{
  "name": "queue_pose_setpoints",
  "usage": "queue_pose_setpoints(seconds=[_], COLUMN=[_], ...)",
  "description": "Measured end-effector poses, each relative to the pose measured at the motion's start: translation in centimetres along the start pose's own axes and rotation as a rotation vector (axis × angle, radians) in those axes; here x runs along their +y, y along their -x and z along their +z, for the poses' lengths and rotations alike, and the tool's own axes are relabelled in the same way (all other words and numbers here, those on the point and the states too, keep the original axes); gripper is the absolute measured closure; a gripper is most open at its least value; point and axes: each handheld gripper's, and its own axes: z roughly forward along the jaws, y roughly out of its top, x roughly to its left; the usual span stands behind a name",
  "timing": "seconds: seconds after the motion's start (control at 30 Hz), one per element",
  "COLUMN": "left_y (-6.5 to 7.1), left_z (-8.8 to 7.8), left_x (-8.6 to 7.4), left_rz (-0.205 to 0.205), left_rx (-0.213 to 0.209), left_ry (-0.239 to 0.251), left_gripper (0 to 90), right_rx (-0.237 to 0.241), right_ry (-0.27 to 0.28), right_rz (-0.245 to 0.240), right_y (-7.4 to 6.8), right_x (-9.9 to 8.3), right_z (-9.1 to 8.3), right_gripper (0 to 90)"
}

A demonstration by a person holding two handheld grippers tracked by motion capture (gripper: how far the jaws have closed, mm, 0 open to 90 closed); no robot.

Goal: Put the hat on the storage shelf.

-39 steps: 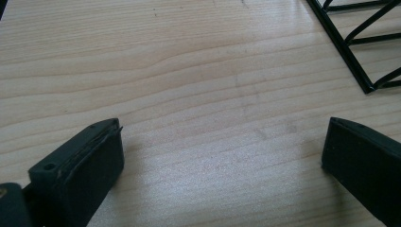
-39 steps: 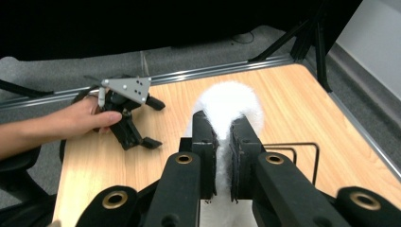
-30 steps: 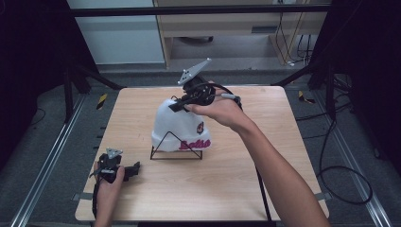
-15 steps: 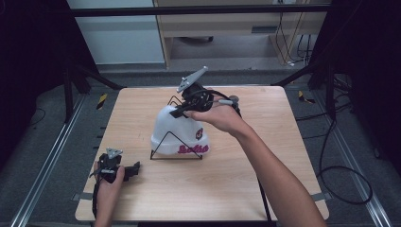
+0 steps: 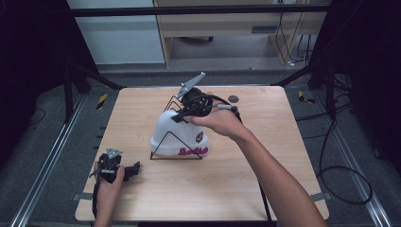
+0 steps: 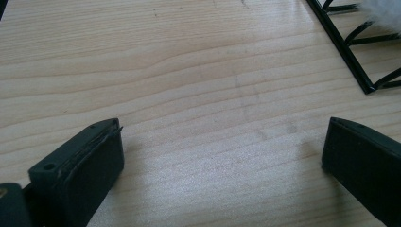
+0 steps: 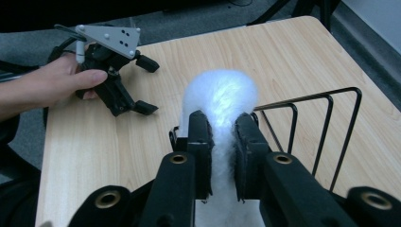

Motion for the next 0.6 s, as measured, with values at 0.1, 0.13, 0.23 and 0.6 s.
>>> queue_pose_setpoints(seconds=[0.1, 0.13, 0.23, 0.6], left_y=[0.0, 0.0, 0.0, 0.0], left_z=[0.0, 0.0, 0.0, 0.0], left_x=[0.0, 0.0, 0.0, 0.0], left_rz=[0.0, 0.0, 0.0, 0.0], left_rx=[0.0, 0.0, 0.0, 0.0], left_ry=[0.0, 0.0, 0.0, 0.0], left_gripper=[0.0, 0.0, 0.0, 0.0], right_rx=[-0.004, -0.006, -0.006, -0.045], right_ry=[0.001, 0.01, 0.025, 0.091], right_rz=[0.0, 0.005, 0.011, 0.045], right_y=[0.0, -0.1, -0.2, -0.7], right_x=[0.0, 0.0, 0.0, -0.7], right_z=[-0.1, -0.2, -0.5, -2.8], right_gripper=[76.3, 72.9, 70.6, 62.0])
